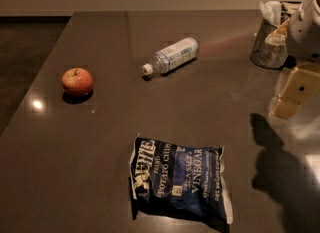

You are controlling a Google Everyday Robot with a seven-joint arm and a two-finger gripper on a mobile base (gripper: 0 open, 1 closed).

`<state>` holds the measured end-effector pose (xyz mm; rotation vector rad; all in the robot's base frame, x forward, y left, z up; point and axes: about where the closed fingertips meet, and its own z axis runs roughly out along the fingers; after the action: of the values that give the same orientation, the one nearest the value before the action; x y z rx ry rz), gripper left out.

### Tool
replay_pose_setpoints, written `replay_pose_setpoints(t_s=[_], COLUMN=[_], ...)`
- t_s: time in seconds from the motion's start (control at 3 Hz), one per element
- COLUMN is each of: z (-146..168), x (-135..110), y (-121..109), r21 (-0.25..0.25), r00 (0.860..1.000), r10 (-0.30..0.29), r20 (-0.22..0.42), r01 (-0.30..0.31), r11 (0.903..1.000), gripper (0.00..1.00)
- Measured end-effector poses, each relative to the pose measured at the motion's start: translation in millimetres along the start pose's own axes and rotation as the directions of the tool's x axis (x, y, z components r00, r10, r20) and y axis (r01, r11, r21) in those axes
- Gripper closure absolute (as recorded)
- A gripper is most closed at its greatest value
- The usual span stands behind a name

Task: Move apple near blue chip bag

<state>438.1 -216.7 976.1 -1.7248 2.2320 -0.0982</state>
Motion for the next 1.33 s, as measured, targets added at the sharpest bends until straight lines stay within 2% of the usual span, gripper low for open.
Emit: replay_pose_setpoints(t_s=[0.33,0.67,1.0,1.33], z=[-0.2,6.8,21.8,40.5], x=[-0.3,-16.9,-43.5,-82.0], y=[-0.1,-7.6,-17.8,-24.5], r21=[0.001,-0.004,-0.029,-0.066], r00=[1.000,1.000,0.998,0.992], r10=[0.000,-0.006,-0.018,-0.038], r20=[0.001,0.025,0.063,0.122], r01=[0.000,0.006,0.019,0.046], r11=[1.0000,1.0000,0.9994,0.9967], gripper=[0.00,0.00,0.00,0.00])
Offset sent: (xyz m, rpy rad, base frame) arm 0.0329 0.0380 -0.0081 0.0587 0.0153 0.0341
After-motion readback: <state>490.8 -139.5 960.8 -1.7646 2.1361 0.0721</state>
